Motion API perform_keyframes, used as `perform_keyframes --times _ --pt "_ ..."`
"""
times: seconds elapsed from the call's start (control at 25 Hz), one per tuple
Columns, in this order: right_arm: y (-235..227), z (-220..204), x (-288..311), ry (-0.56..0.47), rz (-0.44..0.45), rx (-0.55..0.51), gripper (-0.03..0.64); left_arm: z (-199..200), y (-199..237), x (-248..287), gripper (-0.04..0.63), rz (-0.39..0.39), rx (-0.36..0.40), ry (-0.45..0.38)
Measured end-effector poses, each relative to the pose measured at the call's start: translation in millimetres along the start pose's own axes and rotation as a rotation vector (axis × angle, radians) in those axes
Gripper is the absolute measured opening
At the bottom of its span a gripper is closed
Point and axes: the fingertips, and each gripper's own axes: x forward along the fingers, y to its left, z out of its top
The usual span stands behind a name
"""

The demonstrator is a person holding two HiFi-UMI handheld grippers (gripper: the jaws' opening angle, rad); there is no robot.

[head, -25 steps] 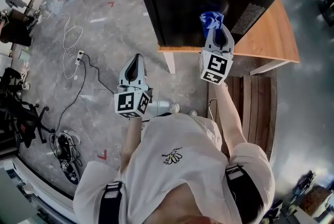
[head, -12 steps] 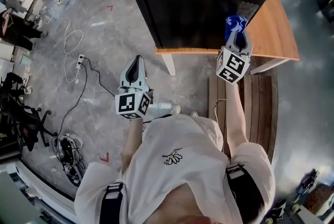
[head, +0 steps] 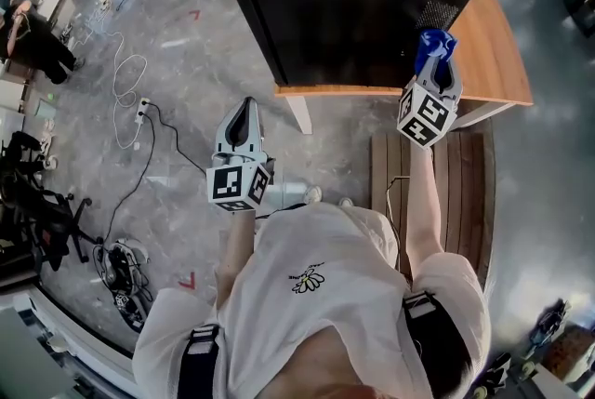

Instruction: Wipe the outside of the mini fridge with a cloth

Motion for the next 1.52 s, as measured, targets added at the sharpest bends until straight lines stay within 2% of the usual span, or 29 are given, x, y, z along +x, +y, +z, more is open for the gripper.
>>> perform_keyframes --times 0.2,0.4,0.52,0.64,0.76,0.92,1.08,1.2,1.28,1.4,1.52 --pt "-11.9 -1.7 1.7 0.007 -0.044 0.022 0.061 0.2 1.8 -1.4 0.005 0.0 0.001 0.002" --pt "-37.9 -8.8 7.1 0.034 -0.131 0.07 0.061 -1.4 12.0 -4.0 0.005 0.011 -0.002 0.004" --pt "-38.3 -4.7 -3.4 0.026 -0.116 0.062 0.061 -2.9 16.0 -5.2 0.005 0.015 -0.004 0.008" --pt "-18.4 -2.3 -24.4 0.025 -0.045 0.067 0.061 -3.8 17.4 -5.2 0.005 0.012 -0.005 0.009" --pt "21.0 -12.4 -43.7 0.051 0.045 0.132 0.061 -3.2 18.3 -4.7 0.005 -0.006 0.0 -0.004" --pt "108.7 -27.1 -62.2 0.088 0.226 0.219 0.061 -2.6 21.3 -4.6 0.005 -0.019 0.014 -0.014" --pt "209.6 -13.4 -74.8 0.093 0.451 0.251 0.061 0.7 29.3 -8.6 0.005 -0.008 0.018 -0.019" --pt "275.8 -0.2 -77.8 0.059 0.578 0.211 0.061 -1.0 42.7 -11.6 0.005 0.014 0.014 -0.012" --pt "312.0 -3.0 -77.0 0.058 0.631 0.168 0.061 -5.3 51.9 -14.7 0.005 0.03 0.008 -0.003" --pt "351.0 -10.8 -74.0 0.078 0.677 0.125 0.061 -10.0 65.8 -20.5 0.005 0.058 0.0 0.008" --pt "369.1 -14.4 -66.2 0.082 0.673 0.062 0.061 -11.3 81.5 -24.2 0.005 0.093 -0.012 0.008"
